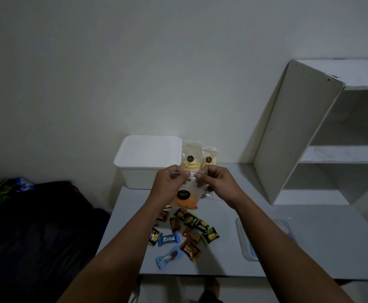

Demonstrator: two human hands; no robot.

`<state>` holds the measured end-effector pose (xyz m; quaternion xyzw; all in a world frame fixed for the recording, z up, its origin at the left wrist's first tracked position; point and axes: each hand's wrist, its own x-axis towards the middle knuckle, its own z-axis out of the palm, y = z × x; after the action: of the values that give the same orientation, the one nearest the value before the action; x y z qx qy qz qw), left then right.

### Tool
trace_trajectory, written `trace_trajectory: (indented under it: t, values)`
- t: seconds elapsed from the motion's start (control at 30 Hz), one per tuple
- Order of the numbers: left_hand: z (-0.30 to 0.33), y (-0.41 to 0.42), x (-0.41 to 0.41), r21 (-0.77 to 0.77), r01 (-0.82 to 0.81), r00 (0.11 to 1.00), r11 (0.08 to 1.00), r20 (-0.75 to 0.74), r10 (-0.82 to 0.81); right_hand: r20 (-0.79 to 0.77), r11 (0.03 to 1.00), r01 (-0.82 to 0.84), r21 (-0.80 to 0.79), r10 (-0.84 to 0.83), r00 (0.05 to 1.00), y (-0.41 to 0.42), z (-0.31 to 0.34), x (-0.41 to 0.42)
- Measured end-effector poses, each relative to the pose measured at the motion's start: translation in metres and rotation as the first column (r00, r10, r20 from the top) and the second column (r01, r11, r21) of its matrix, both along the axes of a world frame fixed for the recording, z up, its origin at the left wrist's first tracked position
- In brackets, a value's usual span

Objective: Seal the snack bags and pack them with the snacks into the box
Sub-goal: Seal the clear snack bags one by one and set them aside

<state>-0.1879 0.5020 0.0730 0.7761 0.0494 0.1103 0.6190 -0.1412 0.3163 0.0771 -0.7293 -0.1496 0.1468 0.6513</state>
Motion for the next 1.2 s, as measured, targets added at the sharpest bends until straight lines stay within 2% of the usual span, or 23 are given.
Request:
trace_trajectory:
  t: [0.17, 0.43, 0.5, 0.6, 0.63, 0.7, 0.77, 0.83, 0.9, 0.97, 1.1, 1.2]
  values:
    - [-0.001, 0.002, -0.005, -0.107, -0.016, 1.000, 0.994, -0.021, 0.014, -0.051, 1.000, 0.025, 0.019, -0.024, 0.998, -0.001, 0.003, 0.000]
    - [-0.004, 0.011, -0.005, -0.019, -0.014, 1.000, 1.000, -0.024, 0.013, -0.056, 0.995, 0.079, 0.056, -0.076, 0.996, 0.000, 0.000, 0.001]
    - [-0.004, 0.010, -0.005, 0.014, -0.091, 0.995, 0.996, -0.028, 0.091, -0.043, 0.993, 0.107, 0.048, -0.105, 0.994, 0.003, 0.001, 0.000]
    - [-0.001, 0.005, -0.005, 0.029, -0.336, 0.942, 0.942, 0.015, 0.335, -0.020, 0.986, 0.152, 0.069, -0.151, 0.988, 0.008, 0.002, -0.001]
    - [-0.001, 0.004, -0.005, 0.015, -0.367, 0.930, 0.930, 0.002, 0.367, -0.009, 0.986, 0.149, 0.068, -0.149, 0.989, 0.010, 0.002, -0.002]
    - [0.000, 0.001, -0.003, -0.061, -0.281, 0.958, 0.958, -0.072, 0.277, 0.029, 0.992, 0.117, 0.042, -0.118, 0.993, 0.016, 0.003, -0.005]
    - [0.002, -0.002, -0.003, -0.222, -0.190, 0.975, 0.956, -0.159, 0.157, 0.080, 0.998, 0.063, 0.025, -0.065, 0.995, 0.023, 0.002, -0.011]
    - [0.003, -0.005, -0.002, -0.332, -0.191, 0.971, 0.924, -0.204, 0.128, 0.135, 1.000, 0.011, 0.026, -0.014, 0.991, 0.030, 0.000, -0.018]
    - [0.006, -0.004, -0.002, -0.378, -0.194, 0.970, 0.905, -0.209, 0.121, 0.162, 1.000, -0.010, 0.025, 0.006, 0.987, 0.035, -0.001, -0.024]
    - [0.009, -0.001, -0.005, -0.358, -0.161, 0.977, 0.920, -0.191, 0.096, 0.141, 0.999, -0.015, 0.034, 0.011, 0.990, 0.036, 0.001, -0.026]
    - [0.008, 0.007, -0.008, -0.172, -0.006, 0.989, 0.985, -0.149, -0.020, 0.104, 1.000, 0.016, 0.003, -0.016, 0.994, 0.038, 0.009, -0.026]
    - [0.007, 0.012, -0.005, -0.068, 0.111, 0.981, 0.991, -0.151, -0.120, 0.108, 0.999, 0.047, -0.026, -0.044, 0.993, 0.038, 0.011, -0.024]
